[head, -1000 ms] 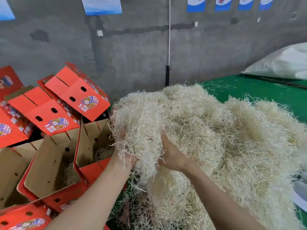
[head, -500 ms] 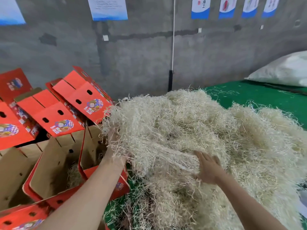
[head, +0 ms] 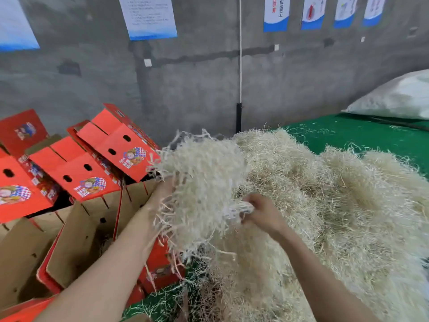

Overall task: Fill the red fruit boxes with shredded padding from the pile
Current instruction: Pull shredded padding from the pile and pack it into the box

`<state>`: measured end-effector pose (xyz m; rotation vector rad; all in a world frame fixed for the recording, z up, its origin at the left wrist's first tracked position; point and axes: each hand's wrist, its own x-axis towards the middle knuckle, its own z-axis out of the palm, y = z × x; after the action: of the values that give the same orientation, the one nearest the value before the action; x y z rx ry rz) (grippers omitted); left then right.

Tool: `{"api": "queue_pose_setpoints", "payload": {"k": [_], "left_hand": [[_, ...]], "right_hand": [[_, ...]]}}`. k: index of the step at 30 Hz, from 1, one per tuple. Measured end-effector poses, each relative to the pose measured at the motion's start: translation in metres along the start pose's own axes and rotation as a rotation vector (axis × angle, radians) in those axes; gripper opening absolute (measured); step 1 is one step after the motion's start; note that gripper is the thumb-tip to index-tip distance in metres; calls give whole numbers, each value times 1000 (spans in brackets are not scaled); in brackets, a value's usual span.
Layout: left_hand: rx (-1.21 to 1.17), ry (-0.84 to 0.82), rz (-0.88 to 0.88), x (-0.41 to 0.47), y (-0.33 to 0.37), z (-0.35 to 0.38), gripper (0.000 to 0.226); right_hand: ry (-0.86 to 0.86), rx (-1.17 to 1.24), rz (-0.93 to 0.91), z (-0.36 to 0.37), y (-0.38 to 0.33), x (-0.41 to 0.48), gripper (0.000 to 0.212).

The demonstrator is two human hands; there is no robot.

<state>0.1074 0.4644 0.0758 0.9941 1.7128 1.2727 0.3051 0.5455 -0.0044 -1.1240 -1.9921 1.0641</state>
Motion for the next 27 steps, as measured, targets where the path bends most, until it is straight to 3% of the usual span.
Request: {"api": "queue_pose_setpoints", "payload": {"k": [1,3,5,6,8,11,13,16,20,27], "left_hand": [[87,-59,-21,-2,3,1,28],[529,-305,-69,-9,-4,8,53],[819,-413,-78,-14,-13,24,44],[900,-373,-12,-10,-18,33,37],[1035,-144,181,-4,-19,46,50],[1067,241,469,6,-13,47,52],[1083,314,603,10,-7,45,59],[1058,340,637,11,-3,42,71],[1133,300,659,8,-8,42,74],[1192,275,687,10,-1,38,49]], "right_hand": [[56,102,13,-12,1,5,22],[62,122,23,-27,-1,10,32],[-58,-17,-28,-30,-7,12,26],[-120,-90,-42,-30,-10,11,21],[-208,-181,-45,-30,-11,7,20],[-216,-416,-67,-22,0,3,23],[-113,-602,-78,-22,9,2,8],[38,-732,27,-30,23,2,29],[106,-812,111,-40,37,-2,29],[167,-822,203,-42,53,-6,34]]}}
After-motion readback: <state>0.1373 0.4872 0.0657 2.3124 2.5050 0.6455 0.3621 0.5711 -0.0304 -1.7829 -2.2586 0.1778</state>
